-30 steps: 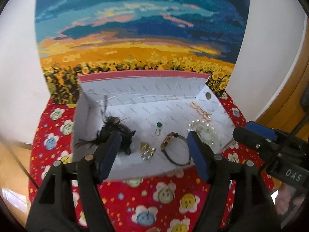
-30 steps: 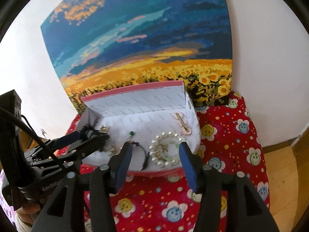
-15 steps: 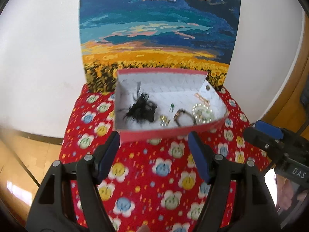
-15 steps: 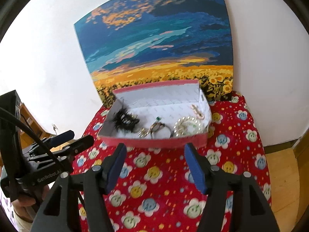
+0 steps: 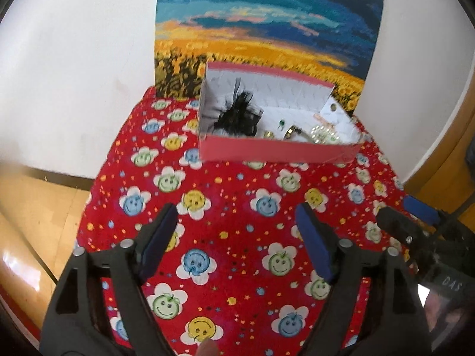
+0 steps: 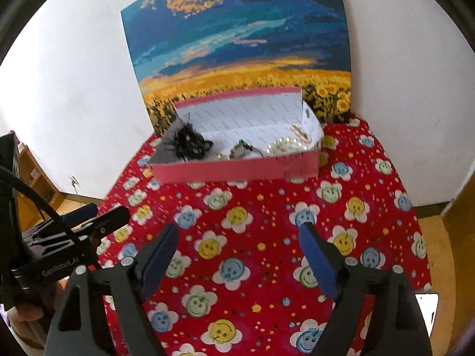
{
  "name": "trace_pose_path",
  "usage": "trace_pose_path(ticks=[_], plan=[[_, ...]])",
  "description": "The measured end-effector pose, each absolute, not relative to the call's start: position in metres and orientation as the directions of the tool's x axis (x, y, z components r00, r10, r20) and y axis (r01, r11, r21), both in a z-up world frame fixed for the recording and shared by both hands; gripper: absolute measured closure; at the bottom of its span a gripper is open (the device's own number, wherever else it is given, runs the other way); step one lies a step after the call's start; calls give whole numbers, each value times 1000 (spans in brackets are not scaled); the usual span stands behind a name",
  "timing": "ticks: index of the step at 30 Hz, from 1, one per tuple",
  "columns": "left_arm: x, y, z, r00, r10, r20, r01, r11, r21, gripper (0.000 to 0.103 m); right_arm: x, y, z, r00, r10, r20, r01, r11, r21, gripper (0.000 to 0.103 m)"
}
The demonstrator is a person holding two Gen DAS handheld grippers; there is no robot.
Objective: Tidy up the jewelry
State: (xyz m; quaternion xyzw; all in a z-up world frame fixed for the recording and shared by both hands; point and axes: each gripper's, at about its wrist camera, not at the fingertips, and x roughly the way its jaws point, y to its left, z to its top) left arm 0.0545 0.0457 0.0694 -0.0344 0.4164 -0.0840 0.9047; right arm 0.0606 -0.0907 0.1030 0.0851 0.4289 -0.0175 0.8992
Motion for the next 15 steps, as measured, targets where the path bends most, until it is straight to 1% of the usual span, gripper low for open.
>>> trace_pose_path(ticks=[1,5,13,15], plan=[[56,45,64,635,-176,-752,119,984,-130,25,61,-90,97,622,25,-782,116,986,124,15],[61,40,45,625,-152,-766,103,988,-112,25,63,-89,73,600,-37,-799,147,987,64,14],[68,32,22,623,-104,-776,78,994,-71,24,70,-100,35,539,-104,-836,221,975,21,14],[69,29,18,627,-75,-776,68,997,-41,24,71,-103,30,529,-113,-841,234,972,16,14]])
